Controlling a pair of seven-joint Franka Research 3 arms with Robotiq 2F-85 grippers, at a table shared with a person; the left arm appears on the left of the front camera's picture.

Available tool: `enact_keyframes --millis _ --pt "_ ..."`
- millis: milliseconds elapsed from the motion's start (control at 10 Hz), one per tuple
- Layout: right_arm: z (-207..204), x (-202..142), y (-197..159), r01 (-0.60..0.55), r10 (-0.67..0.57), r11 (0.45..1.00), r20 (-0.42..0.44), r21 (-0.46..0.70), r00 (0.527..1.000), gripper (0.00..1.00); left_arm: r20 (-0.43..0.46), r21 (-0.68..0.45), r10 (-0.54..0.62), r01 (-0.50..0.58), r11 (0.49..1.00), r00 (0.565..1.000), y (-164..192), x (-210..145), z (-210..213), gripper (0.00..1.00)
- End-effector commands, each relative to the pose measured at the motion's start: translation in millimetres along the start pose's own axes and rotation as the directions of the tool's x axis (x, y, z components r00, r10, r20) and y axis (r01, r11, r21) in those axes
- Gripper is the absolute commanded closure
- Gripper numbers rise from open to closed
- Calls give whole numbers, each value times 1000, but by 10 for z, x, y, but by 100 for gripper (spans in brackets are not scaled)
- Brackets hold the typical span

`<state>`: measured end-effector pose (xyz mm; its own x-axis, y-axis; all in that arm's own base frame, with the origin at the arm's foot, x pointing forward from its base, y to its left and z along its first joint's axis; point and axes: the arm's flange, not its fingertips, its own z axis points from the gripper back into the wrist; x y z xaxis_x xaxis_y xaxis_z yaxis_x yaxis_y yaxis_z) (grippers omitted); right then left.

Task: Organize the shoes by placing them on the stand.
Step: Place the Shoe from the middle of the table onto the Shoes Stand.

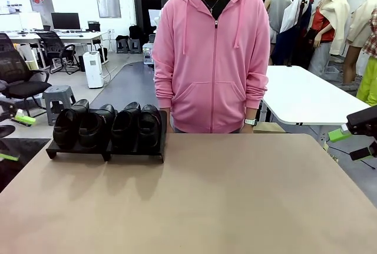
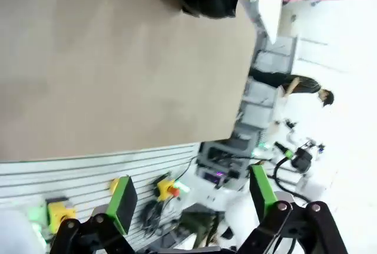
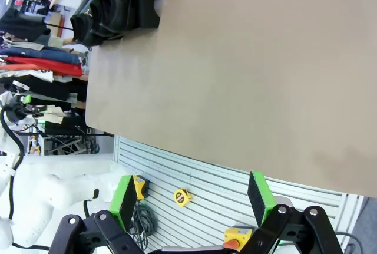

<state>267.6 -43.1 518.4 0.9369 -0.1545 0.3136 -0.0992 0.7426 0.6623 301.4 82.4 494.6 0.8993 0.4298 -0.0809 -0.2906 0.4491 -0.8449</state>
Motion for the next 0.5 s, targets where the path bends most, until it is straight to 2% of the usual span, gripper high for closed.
enact_keyframes --millis 0,100,400 --pt "13 6 40 22 -22 1000 10 16 1000 0 62 -83 -6 12 996 998 113 77 -315 0" --pt "13 6 40 22 -22 1000 10 16 1000 0 0 0 0 0 1000 1000 0 0 0 0" --pt "13 6 40 22 -22 1000 10 16 1000 0 0 0 0 0 1000 1000 0 0 0 0"
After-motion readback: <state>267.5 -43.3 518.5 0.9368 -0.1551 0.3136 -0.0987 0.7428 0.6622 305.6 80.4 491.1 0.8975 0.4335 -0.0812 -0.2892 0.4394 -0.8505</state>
